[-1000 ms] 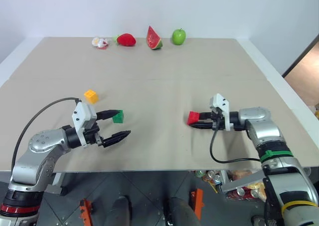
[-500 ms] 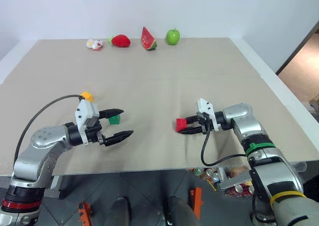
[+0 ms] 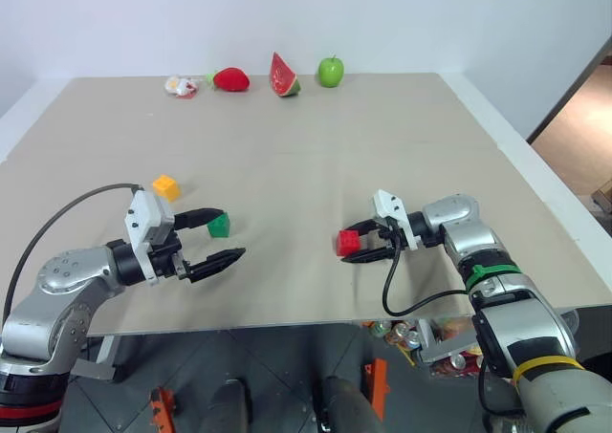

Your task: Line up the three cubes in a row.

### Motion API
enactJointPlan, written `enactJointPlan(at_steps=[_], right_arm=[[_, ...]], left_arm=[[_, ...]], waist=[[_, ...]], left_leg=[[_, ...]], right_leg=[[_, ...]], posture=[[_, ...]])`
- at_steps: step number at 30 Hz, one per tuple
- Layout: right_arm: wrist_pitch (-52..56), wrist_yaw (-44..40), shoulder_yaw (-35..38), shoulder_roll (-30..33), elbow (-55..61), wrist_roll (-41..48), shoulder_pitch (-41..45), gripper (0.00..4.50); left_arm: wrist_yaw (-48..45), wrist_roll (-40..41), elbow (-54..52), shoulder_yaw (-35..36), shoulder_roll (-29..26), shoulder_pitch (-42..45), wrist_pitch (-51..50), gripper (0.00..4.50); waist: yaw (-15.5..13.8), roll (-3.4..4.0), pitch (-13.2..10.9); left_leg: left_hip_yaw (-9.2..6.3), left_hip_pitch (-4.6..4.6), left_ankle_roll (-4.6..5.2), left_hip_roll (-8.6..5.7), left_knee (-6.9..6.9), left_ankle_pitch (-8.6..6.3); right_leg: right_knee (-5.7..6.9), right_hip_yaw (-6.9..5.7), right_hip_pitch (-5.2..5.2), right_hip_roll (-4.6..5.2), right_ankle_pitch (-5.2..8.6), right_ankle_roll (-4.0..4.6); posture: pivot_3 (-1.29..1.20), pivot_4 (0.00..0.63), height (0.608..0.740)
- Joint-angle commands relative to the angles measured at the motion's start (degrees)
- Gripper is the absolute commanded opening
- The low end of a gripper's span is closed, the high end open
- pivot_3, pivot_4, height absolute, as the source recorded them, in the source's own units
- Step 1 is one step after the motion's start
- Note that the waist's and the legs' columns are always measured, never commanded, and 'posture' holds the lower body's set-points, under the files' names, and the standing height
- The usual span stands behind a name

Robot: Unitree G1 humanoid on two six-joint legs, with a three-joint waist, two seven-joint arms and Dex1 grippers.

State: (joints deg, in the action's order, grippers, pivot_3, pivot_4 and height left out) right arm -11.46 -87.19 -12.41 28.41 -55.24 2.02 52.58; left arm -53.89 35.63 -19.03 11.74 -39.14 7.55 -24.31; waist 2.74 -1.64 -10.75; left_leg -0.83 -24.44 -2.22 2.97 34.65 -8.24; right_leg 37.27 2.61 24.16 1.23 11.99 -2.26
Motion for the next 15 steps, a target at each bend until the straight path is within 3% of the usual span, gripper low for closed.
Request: enactJointPlan(at_steps=[1, 10, 15], right_arm=[[-0.3, -1.2, 1.2, 3.0, 0.0, -0.4, 1.6, 4.02], [6.0, -5.3, -0.2, 16.5, 13.5, 10.4, 2.2, 4.02], [14.9, -3.2, 4.9, 16.8, 24.5, 17.4, 0.6, 4.02]], left_arm=[[0.7, 1.0, -0.5, 3.5, -0.6, -1.4, 0.4, 4.5], [-1.7, -2.7, 8.6, 5.7, -2.7, -4.0, 4.2, 4.5], [-2.1, -6.9, 15.5, 3.8, -2.3, -2.2, 8.4, 4.5]], waist=[[0.0, 0.0, 0.0], [-0.2, 0.04, 0.0], [0.1, 0.04, 0.0]], left_leg=[[0.04, 0.04, 0.0, 0.0, 0.0, 0.0], [0.43, -0.01, 0.02, 0.0, -0.05, 0.02], [0.53, 0.02, 0.0, 0.14, -0.17, -0.04]], right_leg=[[0.0, 0.04, -0.01, 0.0, -0.03, 0.0], [-0.02, 0.28, 0.18, 0.12, -0.05, -0.06], [-0.02, 0.33, 0.29, 0.01, 0.02, -0.01]], posture=[[0.0, 0.15, 0.74], [0.0, 0.15, 0.74], [0.0, 0.15, 0.74]])
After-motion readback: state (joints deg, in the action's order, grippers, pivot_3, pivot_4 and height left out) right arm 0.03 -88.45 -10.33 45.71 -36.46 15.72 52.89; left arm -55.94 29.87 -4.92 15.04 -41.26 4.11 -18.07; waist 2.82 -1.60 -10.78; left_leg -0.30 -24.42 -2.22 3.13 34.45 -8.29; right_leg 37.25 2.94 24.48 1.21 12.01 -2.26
